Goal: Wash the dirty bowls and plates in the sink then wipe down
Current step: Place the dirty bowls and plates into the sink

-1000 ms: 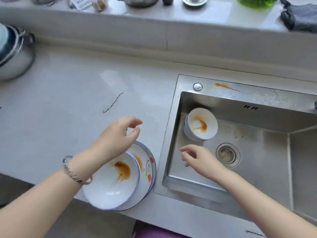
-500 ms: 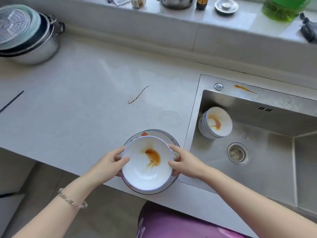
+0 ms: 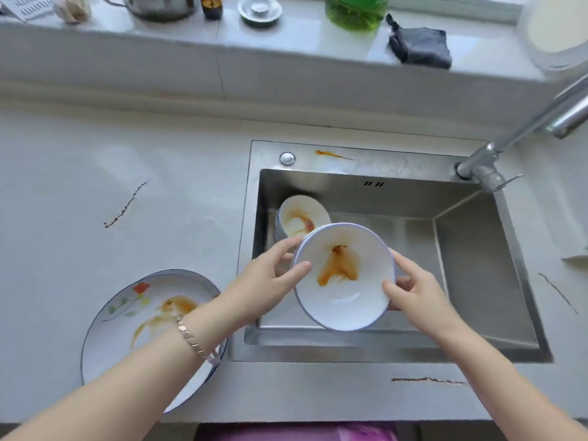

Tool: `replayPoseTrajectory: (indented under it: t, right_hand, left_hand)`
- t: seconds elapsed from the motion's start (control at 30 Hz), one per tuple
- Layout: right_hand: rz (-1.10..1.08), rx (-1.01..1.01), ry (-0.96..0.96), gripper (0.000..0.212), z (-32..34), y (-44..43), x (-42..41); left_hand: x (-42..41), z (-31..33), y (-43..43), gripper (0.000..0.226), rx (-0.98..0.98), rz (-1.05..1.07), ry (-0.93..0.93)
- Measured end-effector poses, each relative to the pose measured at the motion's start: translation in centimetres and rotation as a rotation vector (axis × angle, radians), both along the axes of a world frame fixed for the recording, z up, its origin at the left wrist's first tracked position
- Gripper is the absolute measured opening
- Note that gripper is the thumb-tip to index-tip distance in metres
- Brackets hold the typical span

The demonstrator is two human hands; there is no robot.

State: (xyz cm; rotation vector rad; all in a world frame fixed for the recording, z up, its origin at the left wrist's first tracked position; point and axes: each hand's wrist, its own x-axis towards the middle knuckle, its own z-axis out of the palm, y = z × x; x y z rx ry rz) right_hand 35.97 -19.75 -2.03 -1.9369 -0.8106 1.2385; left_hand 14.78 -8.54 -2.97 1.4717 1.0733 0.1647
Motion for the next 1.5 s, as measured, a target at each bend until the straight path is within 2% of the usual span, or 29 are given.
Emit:
replayPoseTrajectory:
  t: [0.07,0.17,0.3,0.43,0.63,0.8,0.9,0.97,1.03,1.1,1.17,1.23,1.33,1.43,1.5]
  right_hand:
    - [-0.110,-0.038,-0.008,0.061,-1.2,-1.3,3.3]
    - [-0.303,-0.098,0.030,0.057,-4.5,-2.4,7.7]
    - [-0.485,-0.236,0.101,0.056,-11.9,-1.8,13.7]
    - [-0.520,-0.282,0.152,0.060,-18.5,0.9,16.7]
    - [-0.525,-0.268,0.267,0.061,-24.3,5.8,15.9]
    - [-0.476,-0.290,0.344,0.059,-25.6,7.7,14.3]
    - [-0.466,-0.330,0.385,0.049,-25.6,8.0,14.0]
    - [-0.328,-0.354,0.317,0.038,-24.9,7.5,14.0]
    - [-0.050,-0.460,0.109,0.011,-23.4,6.5,13.5]
    - [0.198,-0.532,-0.072,0.018,-22.0,5.4,12.5]
    - [0.348,-0.515,-0.097,0.004,-19.5,4.9,10.3]
    - [0.524,-0.460,-0.148,0.017,-15.8,5.1,7.0]
    - [0.705,-0.350,-0.147,0.020,-9.8,5.7,0.1]
    - [0.806,-0.223,-0.153,0.027,-6.0,6.1,-7.2]
    - [0.815,-0.161,-0.186,0.031,-5.4,6.4,-11.2]
  left_hand:
    - [3.8,-1.7,0.0,0.038,-0.052,-0.015,0.021]
    - [7.7,-4.1,0.2,0.029,-0.030,-0.060,0.195]
    - [11.2,-7.4,0.3,0.025,-0.036,-0.092,0.374]
    - [12.4,-10.1,0.6,0.025,-0.065,-0.037,0.480]
    - [12.2,-12.1,0.1,0.020,-0.079,0.050,0.529]
    - [11.3,-12.2,-0.8,0.012,-0.093,0.120,0.491]
    - [10.6,-11.9,-0.9,0.012,-0.107,0.147,0.471]
    - [10.2,-11.7,-1.0,0.012,-0.109,0.138,0.474]
    - [9.9,-11.2,-1.2,0.015,-0.110,0.106,0.482]
    - [9.4,-10.4,-1.4,0.021,-0.096,0.060,0.484]
    - [8.6,-9.1,-1.4,0.025,-0.058,0.007,0.477]
    - [6.7,-7.5,-1.2,0.025,0.013,-0.029,0.467]
    - [1.0,-4.9,-0.8,0.026,0.173,-0.012,0.471]
    - [-7.0,-2.3,-0.8,0.028,0.342,0.163,0.484]
    - [-12.6,-1.3,-1.0,0.033,0.439,0.287,0.566]
